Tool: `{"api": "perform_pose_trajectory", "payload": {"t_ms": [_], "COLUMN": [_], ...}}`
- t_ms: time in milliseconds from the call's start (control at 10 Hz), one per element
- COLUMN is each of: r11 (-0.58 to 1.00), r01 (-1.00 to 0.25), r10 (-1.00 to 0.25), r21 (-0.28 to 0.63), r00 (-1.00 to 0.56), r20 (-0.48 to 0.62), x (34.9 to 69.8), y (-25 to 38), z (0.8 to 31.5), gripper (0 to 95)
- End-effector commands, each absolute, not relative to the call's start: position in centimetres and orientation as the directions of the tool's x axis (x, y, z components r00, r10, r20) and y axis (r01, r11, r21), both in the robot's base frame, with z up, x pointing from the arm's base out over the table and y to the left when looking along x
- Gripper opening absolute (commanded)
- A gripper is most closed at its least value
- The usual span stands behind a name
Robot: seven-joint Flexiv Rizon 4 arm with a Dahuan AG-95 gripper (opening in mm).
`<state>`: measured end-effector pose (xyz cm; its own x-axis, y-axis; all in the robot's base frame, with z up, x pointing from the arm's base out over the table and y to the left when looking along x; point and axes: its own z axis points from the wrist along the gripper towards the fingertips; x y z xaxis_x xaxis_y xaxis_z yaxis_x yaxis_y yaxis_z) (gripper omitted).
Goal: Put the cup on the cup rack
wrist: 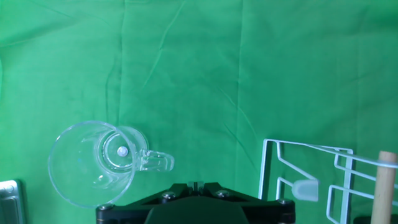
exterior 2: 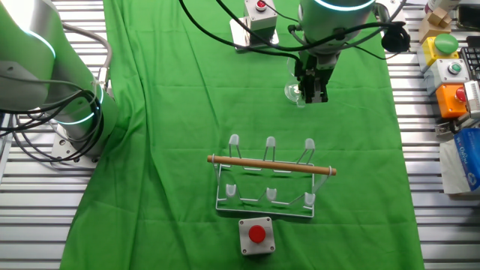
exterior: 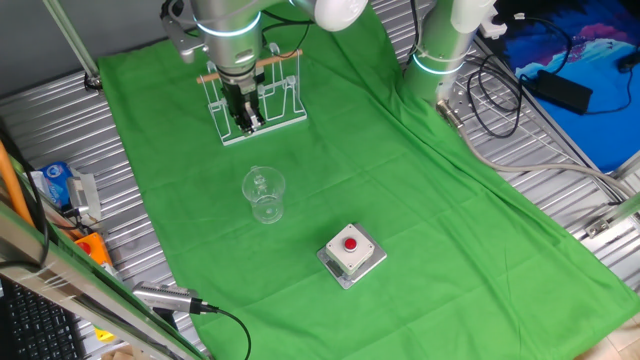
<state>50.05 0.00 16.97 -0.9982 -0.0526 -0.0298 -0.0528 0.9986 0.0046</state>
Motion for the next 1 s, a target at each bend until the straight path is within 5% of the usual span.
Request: {"api": "perform_pose_trajectory", "payload": {"t_ms": [100, 1000], "r11": [0.998, 0.969], "r01": [-0.066, -0.248], "r10": [-0.066, -0.248], "r21": [0.005, 0.007], "r00": [-0.997, -0.967], "r20": [-0.031, -0.052], "x": [50.00, 50.00], "y": [0.00, 0.00], "z": [17.00, 17.00], "gripper": [0.0, 0.0]}}
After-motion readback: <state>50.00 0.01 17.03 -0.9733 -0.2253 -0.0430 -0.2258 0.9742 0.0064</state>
